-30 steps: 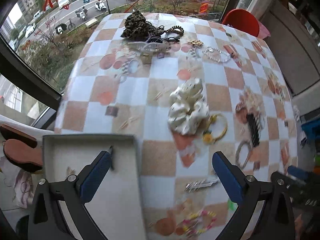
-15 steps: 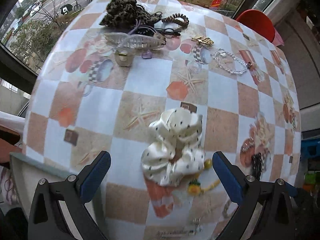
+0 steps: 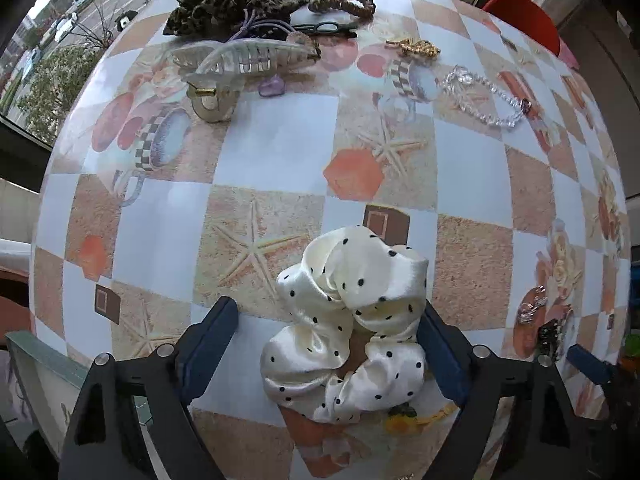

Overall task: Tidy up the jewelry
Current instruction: 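Grasp the polka-dot scrunchie with left tool while right tool grasps black beaded clip, then carry scrunchie and beaded clip into the tray and open both tools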

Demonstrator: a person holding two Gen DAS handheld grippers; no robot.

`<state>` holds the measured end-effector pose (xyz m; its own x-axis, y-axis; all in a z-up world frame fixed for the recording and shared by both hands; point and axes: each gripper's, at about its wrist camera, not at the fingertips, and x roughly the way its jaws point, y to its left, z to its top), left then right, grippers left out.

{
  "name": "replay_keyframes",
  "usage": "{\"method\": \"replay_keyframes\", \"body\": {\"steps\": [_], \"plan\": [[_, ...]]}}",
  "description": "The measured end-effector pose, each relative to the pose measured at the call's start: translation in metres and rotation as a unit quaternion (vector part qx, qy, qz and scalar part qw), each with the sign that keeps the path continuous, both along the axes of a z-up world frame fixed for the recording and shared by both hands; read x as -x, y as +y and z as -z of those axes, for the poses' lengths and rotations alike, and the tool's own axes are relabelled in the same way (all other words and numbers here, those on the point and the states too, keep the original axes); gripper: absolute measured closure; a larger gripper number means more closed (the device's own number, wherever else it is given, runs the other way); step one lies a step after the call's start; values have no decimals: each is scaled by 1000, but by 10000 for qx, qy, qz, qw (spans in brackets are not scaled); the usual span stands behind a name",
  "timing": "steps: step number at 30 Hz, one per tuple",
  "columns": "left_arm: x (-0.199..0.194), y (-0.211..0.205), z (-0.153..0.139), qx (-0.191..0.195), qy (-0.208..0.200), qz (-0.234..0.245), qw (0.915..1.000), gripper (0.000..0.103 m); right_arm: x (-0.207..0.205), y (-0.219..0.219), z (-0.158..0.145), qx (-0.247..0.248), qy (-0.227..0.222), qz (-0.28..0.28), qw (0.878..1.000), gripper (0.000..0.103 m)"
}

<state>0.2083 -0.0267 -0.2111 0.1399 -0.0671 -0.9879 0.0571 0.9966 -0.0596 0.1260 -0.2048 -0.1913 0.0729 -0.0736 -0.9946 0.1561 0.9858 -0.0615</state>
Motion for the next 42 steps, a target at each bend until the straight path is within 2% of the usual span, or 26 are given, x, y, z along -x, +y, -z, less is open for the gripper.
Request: {"method": "replay_keyframes", "body": {"steps": [2, 4, 5, 6, 7, 9, 12, 18, 25, 33, 42], "plan": [[2, -9, 2, -85, -41, 88, 9999, 16, 2, 4, -1, 62, -54, -63, 9999, 22], [3, -14, 0, -114, -130, 197, 9997, 24, 2, 6, -3, 75, -89, -109, 9999, 30], [4, -18, -1, -117, -154, 230, 9995, 32, 2, 7, -3, 78, -106, -130, 9998, 34], [4, -21, -3, -123, -192, 277, 9994, 41, 2, 10, -5, 85, -138, -160, 9997, 43], [6, -23, -4, -120, -206, 302, 9993, 46, 1, 12, -7, 92, -176, -187, 9996, 56], [6, -25, -7, -101, -218, 316, 9992, 62, 2, 18, -8, 87, -199, -175, 9996, 71], [7, -24, -12, -28, -264, 264, 9993, 76, 0, 18, -9, 26, -220, -124, 9997, 71], [25, -22, -38, 159, -521, 304, 9980, 77, 8, -3, -27, -235, -436, 128, 9987, 72], [47, 4, -67, 350, -717, 366, 9961, 77, 29, -17, -53, -609, -654, 293, 9956, 72], [97, 37, -94, 492, -782, 321, 9952, 77, 56, -7, -77, -816, -791, 358, 9929, 72], [148, 78, -116, 522, -894, 121, 9946, 77, 72, 35, -97, -929, -834, 77, 9921, 72]]}}
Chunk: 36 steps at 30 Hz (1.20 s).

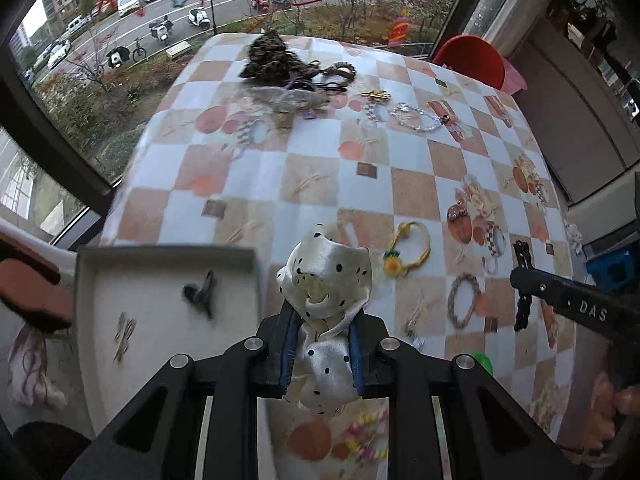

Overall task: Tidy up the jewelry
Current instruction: 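Carry scrunchie and beaded clip into the tray and open both tools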

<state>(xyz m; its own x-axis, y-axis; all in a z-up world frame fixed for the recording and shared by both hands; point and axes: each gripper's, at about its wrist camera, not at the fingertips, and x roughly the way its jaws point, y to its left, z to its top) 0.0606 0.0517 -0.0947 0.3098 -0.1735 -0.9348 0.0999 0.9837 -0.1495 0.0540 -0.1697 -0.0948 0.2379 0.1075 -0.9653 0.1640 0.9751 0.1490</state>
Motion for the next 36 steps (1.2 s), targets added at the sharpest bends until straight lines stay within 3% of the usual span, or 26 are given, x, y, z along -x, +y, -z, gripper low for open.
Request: {"method": "replay_keyframes", "body": {"steps": [10, 21, 29, 36], "plan": [[47, 75, -6, 18, 48, -653, 9979, 77, 4, 84, -14, -226, -45, -790, 9966, 72], [79, 160, 19, -76, 267, -1616, 9865, 77, -13, 200, -2, -498, 30, -1849, 9815, 72], [88, 186, 49, -86, 478, -1984, 9789, 77, -29, 265, 20, -706, 212, -2344, 9693, 72], [79, 186, 72, -188, 546, -1999, 9781, 77, -47, 303, 51, -728, 423, -2627, 9612, 72]]}}
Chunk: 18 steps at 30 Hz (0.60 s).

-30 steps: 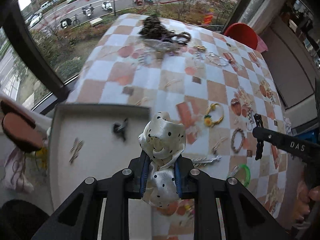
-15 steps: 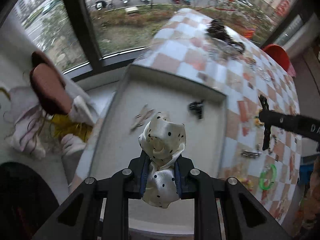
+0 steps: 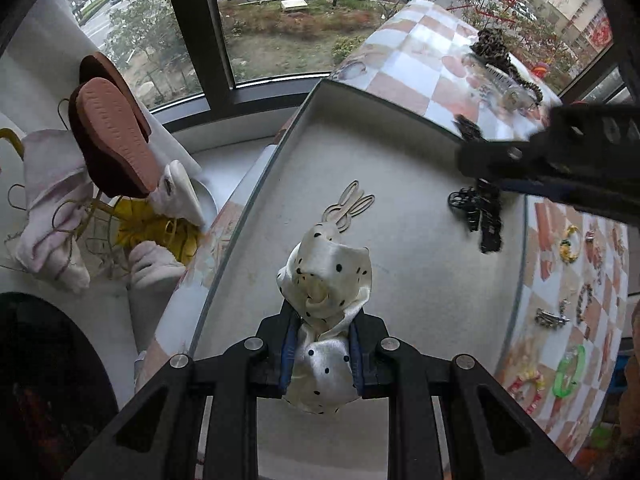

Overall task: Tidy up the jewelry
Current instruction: 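Carry scrunchie and beaded clip into the tray and open both tools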

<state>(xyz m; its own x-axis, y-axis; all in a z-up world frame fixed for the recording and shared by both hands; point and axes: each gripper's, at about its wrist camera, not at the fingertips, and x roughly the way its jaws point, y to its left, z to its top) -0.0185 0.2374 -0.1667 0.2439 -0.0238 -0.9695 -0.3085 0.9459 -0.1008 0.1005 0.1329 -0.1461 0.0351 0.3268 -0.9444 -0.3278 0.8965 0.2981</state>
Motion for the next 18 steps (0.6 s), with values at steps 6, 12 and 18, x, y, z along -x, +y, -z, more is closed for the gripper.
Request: {"method": "replay_keyframes", "body": {"steps": [6, 12, 18], "plan": [[-6, 1, 14, -100, 94, -26, 9999, 77, -9, 13, 30, 159, 153, -88, 9997, 71], [-7, 3, 23, -272, 227, -108, 9993, 76, -14, 18, 50, 313, 247, -105, 9991, 71], [-7, -2, 19, -388, 106, -26, 9992, 48, -13, 22, 56, 406, 257, -182, 9987, 70]]}}
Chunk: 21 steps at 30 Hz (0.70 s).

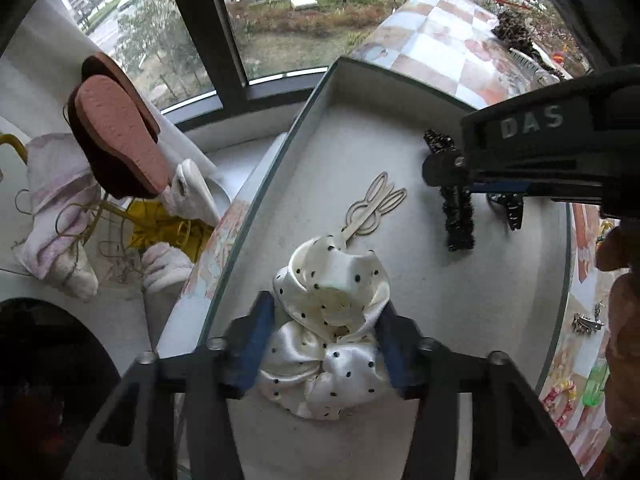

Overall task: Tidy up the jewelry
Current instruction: 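Carry scrunchie and beaded clip into the tray and open both tools, then move both tools back over the table toward the remaining jewelry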

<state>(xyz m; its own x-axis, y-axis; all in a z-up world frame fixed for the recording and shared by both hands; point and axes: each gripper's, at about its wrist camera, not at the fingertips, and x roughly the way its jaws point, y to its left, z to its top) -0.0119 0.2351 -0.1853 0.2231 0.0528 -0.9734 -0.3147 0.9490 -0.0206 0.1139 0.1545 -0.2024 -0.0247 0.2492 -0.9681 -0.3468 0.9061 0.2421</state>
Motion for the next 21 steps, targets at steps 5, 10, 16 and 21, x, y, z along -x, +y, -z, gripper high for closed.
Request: {"method": "replay_keyframes", "body": {"steps": [5, 10, 16, 21], "plan": [[-1, -2, 2, -22, 112, 46, 9999, 48, -2, 5, 1, -25, 42, -16, 10000, 66], [-1, -3, -2, -82, 114, 67, 9999, 44, -5, 1, -13, -231, 24, 48, 9997, 52], [2, -9, -13, -270, -6, 195, 9994, 8, -1, -10, -37, -448, -63, 140, 9989, 48], [3, -13, -19, -342, -13, 250, 9991, 0, 4, -30, -57, -628, -116, 346, 9974, 44]]}}
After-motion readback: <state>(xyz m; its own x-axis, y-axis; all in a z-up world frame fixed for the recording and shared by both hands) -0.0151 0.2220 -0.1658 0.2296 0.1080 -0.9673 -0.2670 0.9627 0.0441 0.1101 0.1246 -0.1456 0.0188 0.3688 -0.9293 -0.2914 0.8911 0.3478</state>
